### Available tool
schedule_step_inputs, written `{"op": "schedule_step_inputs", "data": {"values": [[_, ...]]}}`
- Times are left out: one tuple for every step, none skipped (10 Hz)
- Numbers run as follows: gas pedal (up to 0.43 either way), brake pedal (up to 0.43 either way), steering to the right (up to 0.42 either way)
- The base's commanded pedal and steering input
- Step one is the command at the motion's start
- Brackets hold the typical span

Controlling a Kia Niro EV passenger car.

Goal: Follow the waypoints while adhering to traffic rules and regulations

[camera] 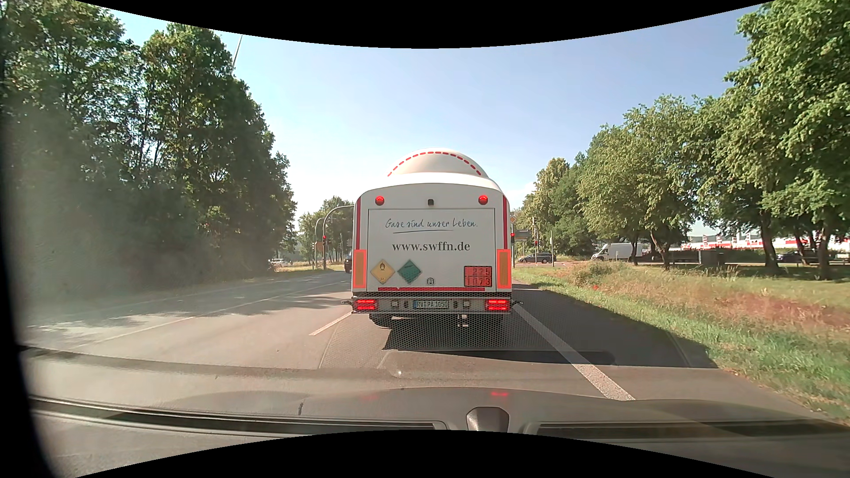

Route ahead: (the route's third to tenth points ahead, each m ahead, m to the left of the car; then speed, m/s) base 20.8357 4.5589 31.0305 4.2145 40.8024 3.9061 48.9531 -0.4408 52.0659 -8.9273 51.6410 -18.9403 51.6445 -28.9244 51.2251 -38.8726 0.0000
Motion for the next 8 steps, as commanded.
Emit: {"op": "schedule_step_inputs", "data": {"values": [[0.0,0.006,0.005],[0.0,0.006,0.004],[0.0,0.006,0.004],[0.0,0.006,0.004],[0.0,0.006,0.005],[0.0,0.006,0.005],[0.0,0.006,0.005],[0.0,0.006,0.004]]}}
